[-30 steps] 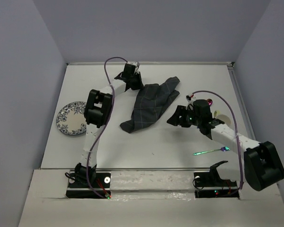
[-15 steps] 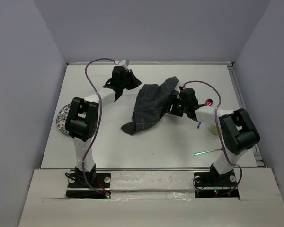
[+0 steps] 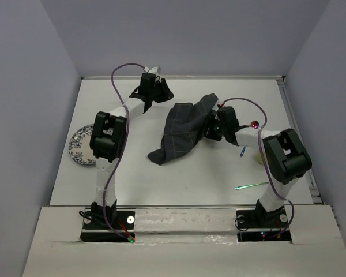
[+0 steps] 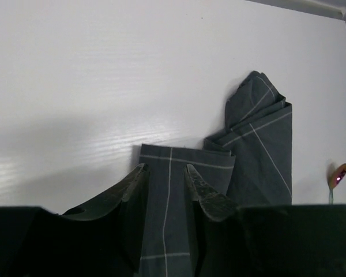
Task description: Set the dinner table for one person
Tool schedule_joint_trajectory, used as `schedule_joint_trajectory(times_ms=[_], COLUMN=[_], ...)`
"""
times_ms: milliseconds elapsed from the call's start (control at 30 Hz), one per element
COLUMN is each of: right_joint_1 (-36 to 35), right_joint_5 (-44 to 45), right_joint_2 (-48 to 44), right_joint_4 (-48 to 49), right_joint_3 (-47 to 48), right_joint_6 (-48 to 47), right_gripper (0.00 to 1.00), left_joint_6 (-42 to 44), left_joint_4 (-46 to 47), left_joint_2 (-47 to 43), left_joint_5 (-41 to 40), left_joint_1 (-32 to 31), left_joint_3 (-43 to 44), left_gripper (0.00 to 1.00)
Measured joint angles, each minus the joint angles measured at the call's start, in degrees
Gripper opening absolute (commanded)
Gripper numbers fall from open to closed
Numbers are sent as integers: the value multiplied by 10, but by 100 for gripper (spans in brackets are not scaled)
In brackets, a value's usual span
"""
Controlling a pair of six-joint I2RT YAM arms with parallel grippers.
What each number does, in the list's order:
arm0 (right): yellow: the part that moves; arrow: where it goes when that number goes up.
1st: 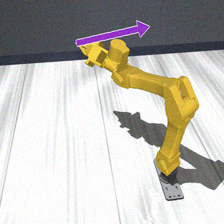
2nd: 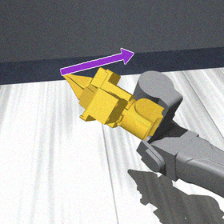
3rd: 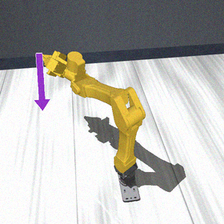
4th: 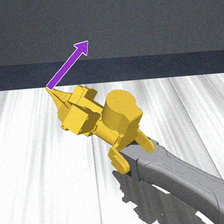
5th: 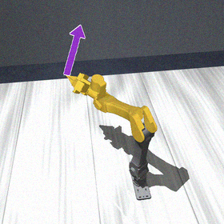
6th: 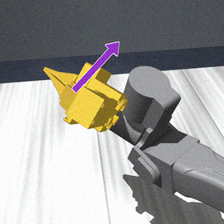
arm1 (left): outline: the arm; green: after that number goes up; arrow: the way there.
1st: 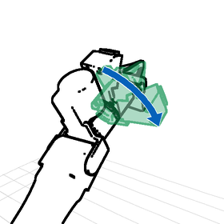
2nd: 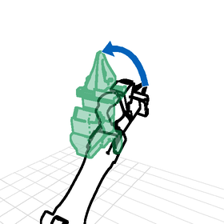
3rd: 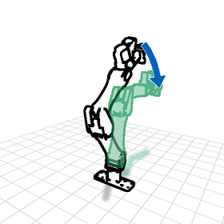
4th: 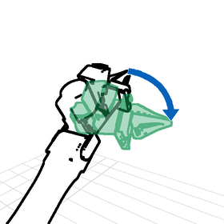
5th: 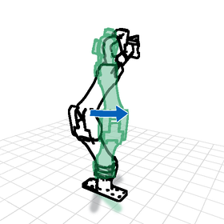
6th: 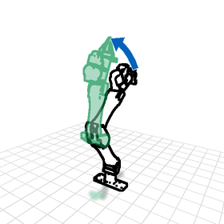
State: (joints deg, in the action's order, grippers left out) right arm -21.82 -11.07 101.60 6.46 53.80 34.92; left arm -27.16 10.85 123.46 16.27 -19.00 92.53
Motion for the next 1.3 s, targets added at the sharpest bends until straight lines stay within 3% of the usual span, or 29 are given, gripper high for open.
schedule_joint_trajectory(times_ms=[167, 267, 633, 833, 1033, 1167, 1300], right_joint_1=[0, 0, 0, 0, 0, 0, 0], right_joint_5=[0, -1, -1, -1, -1, -1, -1], right_joint_2=[-16, -21, -22, -22, -22, -22, -22], right_joint_4=[0, 0, 0, 0, 0, 0, 0], right_joint_3=[-10, -14, -23, -23, -23, -23, -23], right_joint_6=[-3, -6, -10, -10, -10, -10, -10], right_gripper=[58, 58, 58, 59, 62, 62, 61], left_joint_6=[34, 48, 71, 78, 81, 80, 78], left_joint_4=[-53, -85, -143, -153, -156, -161, -161], left_joint_2=[82, 120, 183, 196, 198, 198, 198], left_joint_5=[8, 22, 64, 77, 77, 82, 88], left_joint_1=[-1, -1, -5, -9, -9, -9, -9], left_joint_3=[101, 128, 230, 236, 238, 238, 237], left_gripper=[53, 54, 45, 43, 30, 3, 0])
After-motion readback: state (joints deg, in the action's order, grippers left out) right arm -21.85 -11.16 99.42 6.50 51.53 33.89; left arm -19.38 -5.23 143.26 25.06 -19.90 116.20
